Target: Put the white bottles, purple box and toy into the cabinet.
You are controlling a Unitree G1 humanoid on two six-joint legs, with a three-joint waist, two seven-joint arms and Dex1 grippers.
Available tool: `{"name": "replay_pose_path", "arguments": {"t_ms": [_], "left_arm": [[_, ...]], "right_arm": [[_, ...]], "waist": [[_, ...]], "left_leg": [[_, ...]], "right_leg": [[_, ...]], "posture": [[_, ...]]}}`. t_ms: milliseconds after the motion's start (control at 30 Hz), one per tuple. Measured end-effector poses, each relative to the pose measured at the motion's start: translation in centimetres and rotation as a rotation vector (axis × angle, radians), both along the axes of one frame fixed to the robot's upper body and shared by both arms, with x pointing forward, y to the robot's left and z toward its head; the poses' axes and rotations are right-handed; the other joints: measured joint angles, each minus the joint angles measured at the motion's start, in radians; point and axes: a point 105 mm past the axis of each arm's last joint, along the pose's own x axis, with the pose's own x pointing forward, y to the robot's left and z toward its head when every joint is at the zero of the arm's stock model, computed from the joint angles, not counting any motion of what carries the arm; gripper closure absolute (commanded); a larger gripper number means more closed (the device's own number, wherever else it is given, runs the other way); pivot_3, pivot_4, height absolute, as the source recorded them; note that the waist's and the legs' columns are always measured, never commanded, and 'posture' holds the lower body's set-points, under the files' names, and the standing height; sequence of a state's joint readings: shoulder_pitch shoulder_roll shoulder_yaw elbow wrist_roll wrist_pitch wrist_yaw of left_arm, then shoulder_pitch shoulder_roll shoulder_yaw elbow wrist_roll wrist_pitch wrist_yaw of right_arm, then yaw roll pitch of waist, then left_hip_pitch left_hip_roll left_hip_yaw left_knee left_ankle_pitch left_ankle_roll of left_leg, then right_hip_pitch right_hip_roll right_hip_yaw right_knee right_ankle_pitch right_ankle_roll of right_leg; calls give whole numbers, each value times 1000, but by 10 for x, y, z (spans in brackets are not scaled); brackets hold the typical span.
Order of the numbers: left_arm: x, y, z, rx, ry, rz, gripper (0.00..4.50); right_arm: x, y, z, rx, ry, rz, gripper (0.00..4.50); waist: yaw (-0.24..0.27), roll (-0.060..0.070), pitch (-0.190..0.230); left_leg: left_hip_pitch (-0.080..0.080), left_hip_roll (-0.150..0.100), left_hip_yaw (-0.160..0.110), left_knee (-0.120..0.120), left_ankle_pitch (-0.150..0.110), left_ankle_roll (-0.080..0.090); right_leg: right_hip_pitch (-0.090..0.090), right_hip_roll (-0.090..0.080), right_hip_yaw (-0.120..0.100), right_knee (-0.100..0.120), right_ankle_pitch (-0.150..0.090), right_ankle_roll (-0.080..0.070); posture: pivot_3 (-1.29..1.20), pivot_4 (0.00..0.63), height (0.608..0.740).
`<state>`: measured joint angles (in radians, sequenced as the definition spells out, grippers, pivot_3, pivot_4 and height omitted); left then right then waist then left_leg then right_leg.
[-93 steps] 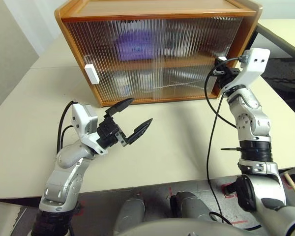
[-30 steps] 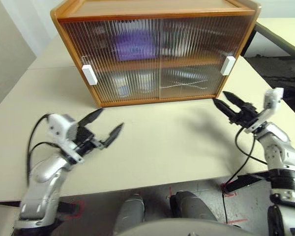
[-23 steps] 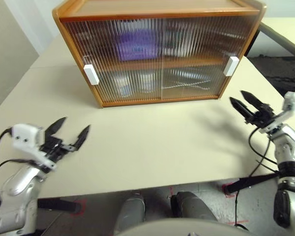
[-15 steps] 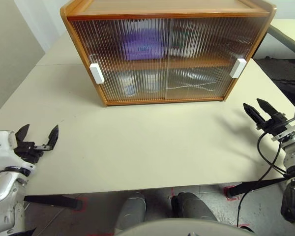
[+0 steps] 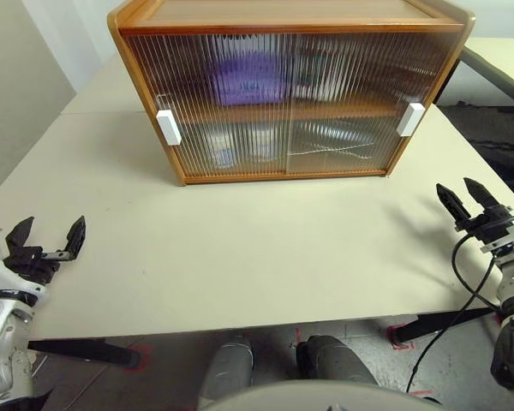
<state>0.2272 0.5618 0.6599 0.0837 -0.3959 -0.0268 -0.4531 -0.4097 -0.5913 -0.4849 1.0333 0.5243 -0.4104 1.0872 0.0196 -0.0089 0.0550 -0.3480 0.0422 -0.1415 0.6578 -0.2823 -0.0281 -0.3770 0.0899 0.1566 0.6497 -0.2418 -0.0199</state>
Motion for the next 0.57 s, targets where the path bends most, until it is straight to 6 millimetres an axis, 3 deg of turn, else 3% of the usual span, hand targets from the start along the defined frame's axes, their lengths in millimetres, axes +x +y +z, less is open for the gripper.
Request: {"name": "replay_pose_path", "arguments": {"t_ms": [167, 567], "left_arm": [[-5, 3, 0, 10, 16, 6, 0], [-7, 2, 0, 15, 24, 1, 0]], "right_arm": [[-6, -3, -4, -39, 0, -22, 18], [-11, -8, -8, -42, 8, -57, 18]], "waist": [[0, -1, 4], [1, -5, 12]], "left_leg": [[0, 0, 0, -1, -2, -2], [-1, 0, 0, -1, -4, -4]], "right_leg": [[0, 0, 0, 0, 1, -7], [0, 0, 1, 0, -2, -8]], "posture": [[87, 80, 740], [97, 67, 740]]}}
